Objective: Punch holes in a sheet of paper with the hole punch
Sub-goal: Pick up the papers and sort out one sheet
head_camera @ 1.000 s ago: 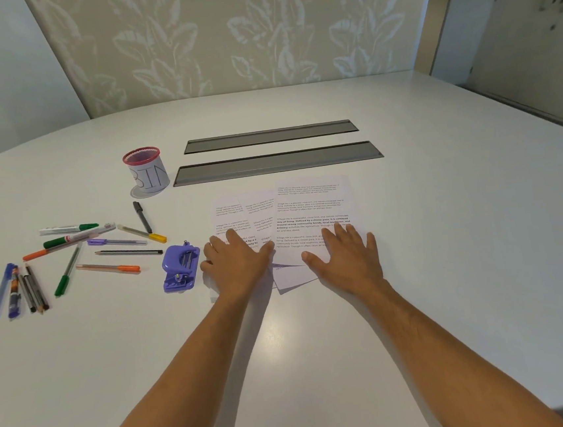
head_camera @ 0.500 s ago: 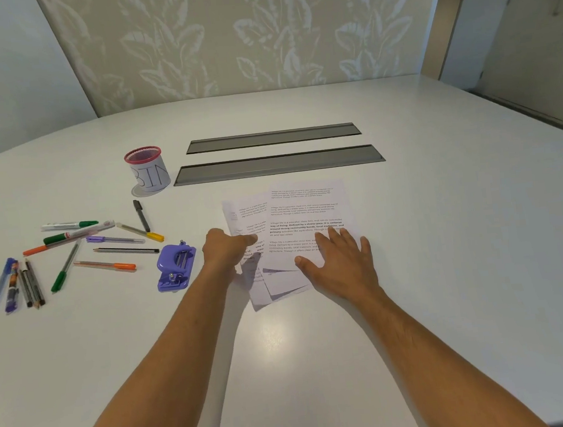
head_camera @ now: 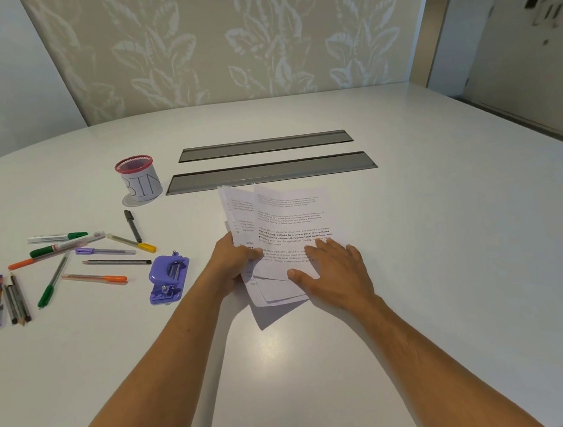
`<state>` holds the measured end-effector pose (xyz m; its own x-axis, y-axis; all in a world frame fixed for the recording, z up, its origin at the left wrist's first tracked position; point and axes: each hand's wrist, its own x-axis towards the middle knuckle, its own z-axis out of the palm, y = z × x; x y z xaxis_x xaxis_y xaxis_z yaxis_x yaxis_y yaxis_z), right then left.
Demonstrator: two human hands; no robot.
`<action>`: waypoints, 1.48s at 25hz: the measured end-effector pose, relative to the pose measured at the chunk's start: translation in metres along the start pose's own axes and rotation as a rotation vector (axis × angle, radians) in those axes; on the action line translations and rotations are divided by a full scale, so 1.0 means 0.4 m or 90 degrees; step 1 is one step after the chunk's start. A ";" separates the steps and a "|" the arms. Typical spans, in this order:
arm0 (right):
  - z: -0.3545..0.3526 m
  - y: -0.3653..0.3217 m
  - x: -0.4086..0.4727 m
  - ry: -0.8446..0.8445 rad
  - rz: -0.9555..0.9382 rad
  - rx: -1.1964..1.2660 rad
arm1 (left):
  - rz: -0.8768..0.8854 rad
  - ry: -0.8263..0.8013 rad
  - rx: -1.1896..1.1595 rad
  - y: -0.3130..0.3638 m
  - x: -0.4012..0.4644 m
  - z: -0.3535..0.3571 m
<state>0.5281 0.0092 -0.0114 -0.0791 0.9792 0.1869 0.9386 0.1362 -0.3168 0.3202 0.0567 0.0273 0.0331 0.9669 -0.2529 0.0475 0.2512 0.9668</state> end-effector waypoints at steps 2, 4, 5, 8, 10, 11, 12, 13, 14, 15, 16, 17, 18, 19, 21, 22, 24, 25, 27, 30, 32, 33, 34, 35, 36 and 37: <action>-0.009 0.004 0.001 0.075 0.007 0.091 | 0.029 -0.012 -0.030 0.004 0.004 -0.010; -0.025 0.008 0.011 0.128 0.085 0.262 | 0.059 -0.031 -0.055 0.007 0.001 -0.025; -0.035 0.013 0.023 0.130 0.140 0.341 | 0.075 -0.046 -0.061 0.010 -0.001 -0.034; -0.085 0.047 0.071 0.113 0.283 0.515 | 0.114 -0.118 -0.063 0.028 -0.009 -0.068; -0.127 0.069 0.088 0.064 0.348 0.737 | 0.134 -0.176 -0.065 0.042 -0.019 -0.090; -0.144 0.081 0.089 0.033 0.361 0.821 | 0.139 -0.192 -0.076 0.049 -0.024 -0.098; -0.156 0.091 0.088 0.008 0.360 0.862 | 0.144 -0.200 -0.086 0.055 -0.030 -0.104; -0.160 0.098 0.086 -0.022 0.346 0.875 | 0.147 -0.203 -0.089 0.059 -0.034 -0.107; -0.159 0.099 0.083 -0.058 0.322 0.892 | 0.147 -0.210 -0.087 0.062 -0.037 -0.109; -0.154 0.097 0.082 -0.092 0.293 0.913 | 0.146 -0.219 -0.079 0.062 -0.039 -0.110; -0.148 0.091 0.079 -0.118 0.267 0.940 | 0.144 -0.230 -0.069 0.061 -0.041 -0.110; -0.141 0.087 0.076 -0.133 0.245 0.954 | 0.141 -0.240 -0.060 0.058 -0.041 -0.108; -0.135 0.083 0.073 -0.138 0.231 0.954 | 0.138 -0.243 -0.050 0.054 -0.043 -0.105; -0.132 0.079 0.069 -0.136 0.225 0.942 | 0.138 -0.238 -0.037 0.050 -0.045 -0.101; -0.133 0.073 0.065 -0.119 0.220 0.894 | 0.143 -0.201 -0.013 0.042 -0.051 -0.093; -0.137 0.069 0.065 -0.104 0.215 0.867 | 0.150 -0.176 -0.009 0.040 -0.053 -0.088; -0.158 0.055 0.072 -0.050 0.187 0.824 | 0.185 -0.110 -0.002 0.045 -0.056 -0.078; -0.174 0.045 0.078 -0.020 0.163 0.812 | 0.210 -0.077 -0.001 0.054 -0.056 -0.072; -0.214 0.024 0.095 0.035 0.116 0.794 | 0.264 -0.028 -0.006 0.086 -0.054 -0.063; -0.282 -0.004 0.124 0.110 0.044 0.767 | 0.345 0.008 -0.002 0.151 -0.059 -0.052; -0.320 -0.016 0.141 0.154 0.006 0.754 | 0.413 0.009 -0.027 0.194 -0.067 -0.046; -0.336 -0.020 0.147 0.170 -0.004 0.742 | 0.453 0.006 -0.026 0.211 -0.070 -0.042; -0.348 -0.021 0.152 0.181 -0.011 0.728 | 0.487 0.010 -0.007 0.225 -0.072 -0.040; -0.355 -0.021 0.155 0.185 -0.018 0.719 | 0.506 0.019 0.015 0.235 -0.073 -0.038; -0.358 -0.019 0.156 0.185 -0.029 0.716 | 0.510 0.029 0.027 0.241 -0.073 -0.037; -0.356 -0.017 0.155 0.181 -0.040 0.718 | 0.504 0.033 0.023 0.240 -0.074 -0.036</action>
<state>0.5646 0.0476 0.1348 0.0972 0.9163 0.3885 0.0933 0.3802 -0.9202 0.3095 0.0530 0.1282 0.0246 0.8586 0.5121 0.0620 -0.5126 0.8564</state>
